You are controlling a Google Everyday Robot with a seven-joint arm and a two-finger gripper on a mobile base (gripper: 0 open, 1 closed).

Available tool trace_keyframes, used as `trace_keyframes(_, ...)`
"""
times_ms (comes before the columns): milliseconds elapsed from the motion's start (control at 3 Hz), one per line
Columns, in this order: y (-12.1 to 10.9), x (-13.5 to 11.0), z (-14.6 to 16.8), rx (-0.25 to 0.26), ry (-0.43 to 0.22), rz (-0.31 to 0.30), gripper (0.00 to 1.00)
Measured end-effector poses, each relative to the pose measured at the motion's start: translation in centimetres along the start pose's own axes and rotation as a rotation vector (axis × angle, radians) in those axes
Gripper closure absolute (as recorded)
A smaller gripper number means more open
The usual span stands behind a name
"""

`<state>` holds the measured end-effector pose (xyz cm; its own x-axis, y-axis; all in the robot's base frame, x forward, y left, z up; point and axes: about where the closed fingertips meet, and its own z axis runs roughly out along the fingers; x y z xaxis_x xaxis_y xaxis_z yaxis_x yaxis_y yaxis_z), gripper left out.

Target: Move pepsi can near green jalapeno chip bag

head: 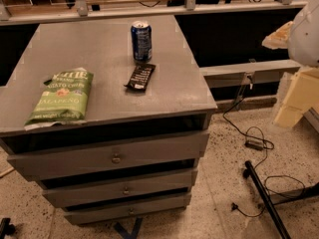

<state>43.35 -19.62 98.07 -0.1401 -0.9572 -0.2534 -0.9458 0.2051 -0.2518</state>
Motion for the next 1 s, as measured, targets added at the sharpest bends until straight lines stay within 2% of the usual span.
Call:
trace_keyframes(333,-0.5,-0.4,0.2,0.002,-0.008,-0.009,0.00)
trace_keyframes(1000,-10.7,-9.4,5.5,0.013,-0.194,-0.155,0.00)
